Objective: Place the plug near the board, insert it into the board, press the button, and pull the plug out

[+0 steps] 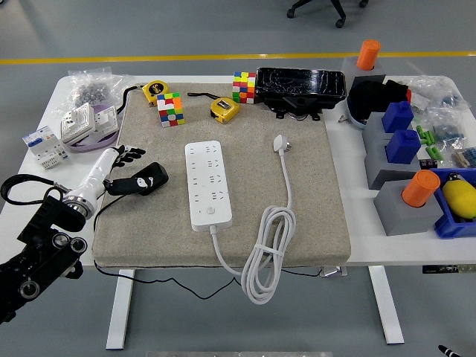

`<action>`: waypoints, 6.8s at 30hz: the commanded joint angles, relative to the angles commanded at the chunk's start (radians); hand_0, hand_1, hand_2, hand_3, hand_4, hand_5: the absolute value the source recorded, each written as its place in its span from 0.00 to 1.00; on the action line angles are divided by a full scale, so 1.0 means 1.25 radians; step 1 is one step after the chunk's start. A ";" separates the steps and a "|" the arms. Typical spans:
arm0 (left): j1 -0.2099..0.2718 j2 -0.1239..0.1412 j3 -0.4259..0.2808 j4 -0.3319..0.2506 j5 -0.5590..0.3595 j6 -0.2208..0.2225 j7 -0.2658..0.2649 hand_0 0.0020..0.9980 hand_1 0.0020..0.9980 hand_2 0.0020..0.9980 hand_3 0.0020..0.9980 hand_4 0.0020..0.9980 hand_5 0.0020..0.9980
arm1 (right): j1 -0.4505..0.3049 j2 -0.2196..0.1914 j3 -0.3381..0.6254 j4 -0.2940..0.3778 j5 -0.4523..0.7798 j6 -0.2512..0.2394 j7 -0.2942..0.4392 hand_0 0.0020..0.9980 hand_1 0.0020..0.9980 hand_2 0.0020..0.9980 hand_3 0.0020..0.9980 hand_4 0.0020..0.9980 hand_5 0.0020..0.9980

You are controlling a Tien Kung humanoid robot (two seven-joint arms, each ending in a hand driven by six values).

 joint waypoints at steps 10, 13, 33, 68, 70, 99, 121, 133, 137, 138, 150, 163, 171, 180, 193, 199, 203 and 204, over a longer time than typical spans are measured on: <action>-0.023 -0.005 0.039 0.014 0.023 -0.002 0.015 0.77 0.78 0.72 0.70 0.97 0.22 | 0.001 -0.001 0.001 0.000 0.001 0.000 0.000 0.68 0.68 0.68 0.57 0.92 0.52; -0.028 -0.007 0.047 0.020 0.028 0.008 0.013 0.77 0.78 0.72 0.70 0.97 0.22 | 0.001 -0.001 0.000 0.000 0.001 -0.001 0.000 0.68 0.68 0.68 0.57 0.92 0.52; -0.046 -0.016 0.065 0.053 0.050 0.027 0.014 0.44 0.44 0.54 0.58 0.77 0.00 | 0.002 -0.002 -0.001 0.001 0.002 -0.001 0.001 0.68 0.68 0.68 0.57 0.92 0.52; -0.138 0.014 0.145 0.038 0.068 -0.069 -0.150 0.45 0.44 0.52 0.58 0.69 0.00 | 0.009 -0.005 -0.012 0.000 0.005 -0.001 0.001 0.68 0.68 0.68 0.57 0.92 0.52; -0.142 0.013 0.150 0.039 0.070 -0.070 -0.151 0.46 0.44 0.52 0.58 0.69 0.00 | 0.010 -0.005 -0.013 -0.001 0.005 -0.001 0.001 0.68 0.68 0.68 0.57 0.92 0.52; -0.164 0.018 0.201 0.062 0.083 -0.087 -0.143 0.49 0.46 0.53 0.58 0.68 0.00 | 0.010 -0.009 -0.019 0.000 0.005 -0.001 0.001 0.68 0.68 0.68 0.57 0.92 0.52; -0.168 0.014 0.199 0.068 0.111 -0.116 -0.105 0.74 0.78 0.79 0.78 0.92 0.02 | 0.008 -0.007 -0.015 0.001 0.004 -0.001 0.001 0.68 0.68 0.68 0.57 0.92 0.52; -0.134 0.016 0.126 0.021 0.098 -0.122 -0.098 0.75 0.79 0.82 0.82 1.00 0.12 | 0.004 -0.004 -0.006 0.001 0.002 -0.001 0.001 0.68 0.68 0.68 0.57 0.92 0.52; -0.092 0.021 0.075 -0.034 0.080 -0.106 -0.087 0.74 0.79 0.80 0.80 0.96 0.31 | 0.004 -0.002 -0.005 0.001 0.001 -0.001 0.001 0.68 0.68 0.68 0.57 0.92 0.52; -0.083 0.023 0.065 -0.045 0.079 -0.099 -0.086 0.74 0.79 0.80 0.80 0.96 0.31 | 0.004 -0.002 -0.005 0.001 0.001 -0.001 0.001 0.68 0.68 0.68 0.57 0.92 0.52; 0.064 0.072 -0.005 -0.219 0.079 -0.098 0.024 0.74 0.80 0.80 0.78 0.90 0.49 | 0.001 -0.001 -0.002 0.000 0.000 -0.001 0.001 0.68 0.68 0.68 0.57 0.92 0.52; 0.074 0.070 0.009 -0.262 0.080 -0.130 0.060 0.76 0.81 0.80 0.79 0.84 0.50 | 0.001 -0.002 -0.005 0.003 0.000 -0.001 0.002 0.68 0.68 0.68 0.57 0.92 0.52; 0.044 0.064 0.040 -0.253 0.059 -0.137 0.054 0.77 0.81 0.80 0.79 0.82 0.49 | 0.003 -0.002 -0.006 0.002 0.002 0.000 0.001 0.68 0.68 0.67 0.57 0.92 0.52; 0.014 0.052 0.062 -0.257 0.058 -0.143 0.056 0.78 0.81 0.80 0.79 0.81 0.49 | 0.003 -0.003 -0.006 0.003 0.002 -0.001 0.001 0.68 0.68 0.67 0.57 0.92 0.52; -0.004 0.044 0.068 -0.274 0.065 -0.154 0.068 0.78 0.80 0.79 0.78 0.79 0.49 | 0.001 -0.003 -0.007 0.003 0.003 -0.001 0.001 0.68 0.68 0.67 0.57 0.92 0.52; -0.010 0.042 0.074 -0.277 0.065 -0.160 0.075 0.77 0.80 0.78 0.77 0.79 0.49 | 0.002 -0.003 -0.006 0.003 0.003 -0.001 0.001 0.68 0.68 0.67 0.57 0.92 0.52; -0.015 0.040 0.077 -0.279 0.064 -0.165 0.080 0.77 0.79 0.78 0.77 0.79 0.49 | 0.002 -0.003 -0.006 0.003 0.003 -0.001 0.002 0.68 0.68 0.67 0.57 0.92 0.52; -0.016 0.039 0.078 -0.280 0.064 -0.166 0.081 0.77 0.79 0.78 0.77 0.79 0.49 | 0.002 -0.003 -0.006 0.004 0.003 -0.002 0.004 0.68 0.68 0.67 0.57 0.92 0.52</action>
